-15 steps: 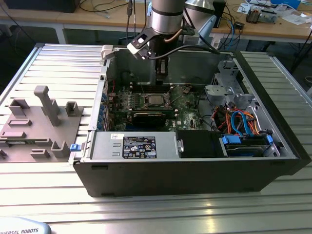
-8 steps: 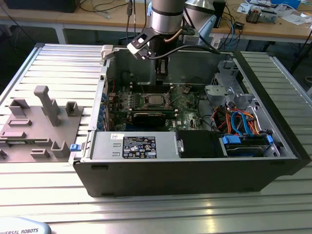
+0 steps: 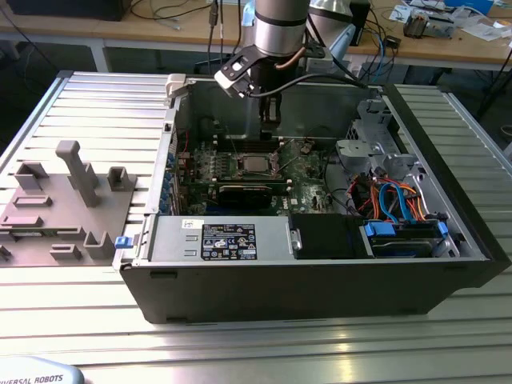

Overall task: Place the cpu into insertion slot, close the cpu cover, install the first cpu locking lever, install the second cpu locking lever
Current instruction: 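Close the cpu cover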

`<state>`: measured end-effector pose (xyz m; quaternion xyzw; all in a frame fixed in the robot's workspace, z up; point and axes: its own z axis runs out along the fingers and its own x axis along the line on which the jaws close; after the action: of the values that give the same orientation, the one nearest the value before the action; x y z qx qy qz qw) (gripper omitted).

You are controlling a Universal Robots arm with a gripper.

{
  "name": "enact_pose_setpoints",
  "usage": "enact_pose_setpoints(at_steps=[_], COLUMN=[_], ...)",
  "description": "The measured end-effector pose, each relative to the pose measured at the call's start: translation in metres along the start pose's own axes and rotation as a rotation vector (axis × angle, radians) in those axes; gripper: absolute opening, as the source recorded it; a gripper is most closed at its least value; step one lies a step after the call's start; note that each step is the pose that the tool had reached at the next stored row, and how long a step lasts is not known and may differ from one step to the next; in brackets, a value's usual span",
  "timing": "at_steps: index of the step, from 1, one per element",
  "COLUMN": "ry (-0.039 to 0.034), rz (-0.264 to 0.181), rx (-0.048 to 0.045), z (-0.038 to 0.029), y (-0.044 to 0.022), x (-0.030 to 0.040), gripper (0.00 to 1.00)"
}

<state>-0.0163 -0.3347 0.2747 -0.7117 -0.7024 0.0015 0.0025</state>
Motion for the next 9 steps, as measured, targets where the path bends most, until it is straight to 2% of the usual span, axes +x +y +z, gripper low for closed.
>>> enact_pose_setpoints(at_steps=[9], ry=[-0.0001], rz=[0.0], rx=[0.0005], z=[-0.0001], y=[0.0208], x=[0.0003], gripper=[0.11])
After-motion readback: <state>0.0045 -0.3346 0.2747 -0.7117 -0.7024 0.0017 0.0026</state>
